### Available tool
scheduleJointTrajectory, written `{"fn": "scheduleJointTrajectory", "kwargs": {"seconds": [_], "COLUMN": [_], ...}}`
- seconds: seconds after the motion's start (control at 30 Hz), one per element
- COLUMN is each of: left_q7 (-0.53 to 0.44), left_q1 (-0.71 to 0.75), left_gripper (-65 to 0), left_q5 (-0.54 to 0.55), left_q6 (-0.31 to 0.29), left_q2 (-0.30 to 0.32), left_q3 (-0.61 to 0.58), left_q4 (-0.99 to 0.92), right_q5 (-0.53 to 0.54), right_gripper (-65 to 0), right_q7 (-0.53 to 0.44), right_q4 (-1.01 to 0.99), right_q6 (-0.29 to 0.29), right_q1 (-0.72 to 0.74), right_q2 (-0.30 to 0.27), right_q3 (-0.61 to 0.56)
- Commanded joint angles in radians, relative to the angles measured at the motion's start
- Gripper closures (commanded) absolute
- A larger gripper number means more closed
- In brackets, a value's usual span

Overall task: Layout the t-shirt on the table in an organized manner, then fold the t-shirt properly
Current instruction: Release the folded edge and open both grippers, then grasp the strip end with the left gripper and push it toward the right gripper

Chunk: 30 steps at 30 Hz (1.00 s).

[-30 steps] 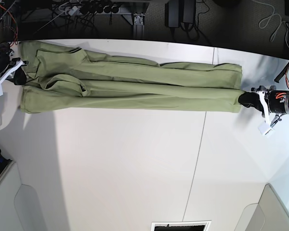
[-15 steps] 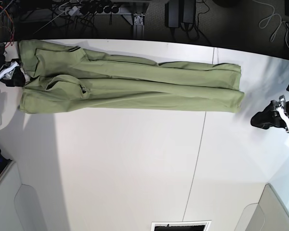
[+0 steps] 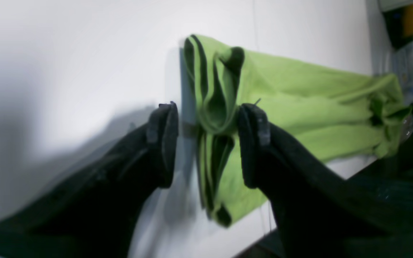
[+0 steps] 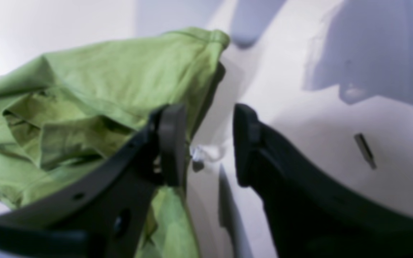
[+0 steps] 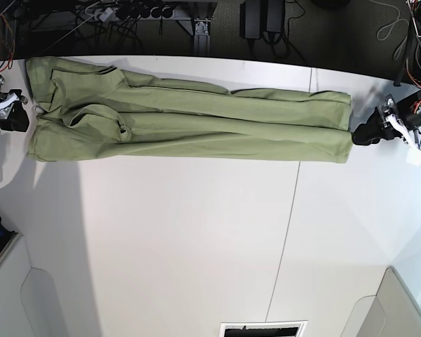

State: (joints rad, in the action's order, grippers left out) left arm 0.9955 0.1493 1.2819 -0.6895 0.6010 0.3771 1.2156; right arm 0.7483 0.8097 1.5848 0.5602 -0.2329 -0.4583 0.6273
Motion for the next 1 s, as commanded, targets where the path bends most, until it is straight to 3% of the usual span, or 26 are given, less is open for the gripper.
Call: {"fn": "scheduleJointTrajectory", "kwargs": {"seconds": [0.0, 0.3, 0.53, 0.6, 0.7, 0.73, 0.97], "left_q7": [-0.025, -0.023, -0.019, -0.020, -0.024, -0.032, -0.208], "left_q1": [-0.011, -0.013, -0.011, -0.011, -0.011, -0.011, -0.068], "left_gripper": [-30.2, -30.1, -29.3, -21.9, -2.7, 0.0, 0.0], "left_q5": [0.014, -0.009, -0.022, -0.022, -0.029, -0.038, -0.287], "left_q6": [-0.009, -0.009, -0.009, -0.009, -0.009, -0.009, -0.009], "left_q2": [0.006, -0.071, -0.080, -0.080, -0.080, -0.080, -0.031], "left_q3": [0.009, 0.008, -0.070, -0.100, -0.137, -0.140, -0.090], "left_q4": [0.001, -0.008, -0.008, -0.008, -0.008, -0.008, 0.013], "right_q5": [0.019, 0.018, 0.018, 0.018, 0.018, 0.018, 0.018], "right_gripper": [-22.5, -22.5, -22.5, -22.5, -22.5, -22.5, -22.5], "right_q7": [-0.019, -0.016, -0.020, -0.020, -0.020, -0.021, -0.021], "right_q4": [0.018, 0.018, 0.018, 0.018, 0.018, 0.018, 0.018], "right_q6": [0.002, 0.002, 0.002, 0.002, 0.002, 0.002, 0.002], "right_q1": [0.008, 0.008, 0.008, 0.008, 0.008, 0.008, 0.008], "right_q2": [-0.020, -0.021, -0.020, -0.020, -0.020, -0.020, -0.021], "right_q3": [0.010, 0.010, 0.010, 0.010, 0.010, 0.010, 0.010]}}
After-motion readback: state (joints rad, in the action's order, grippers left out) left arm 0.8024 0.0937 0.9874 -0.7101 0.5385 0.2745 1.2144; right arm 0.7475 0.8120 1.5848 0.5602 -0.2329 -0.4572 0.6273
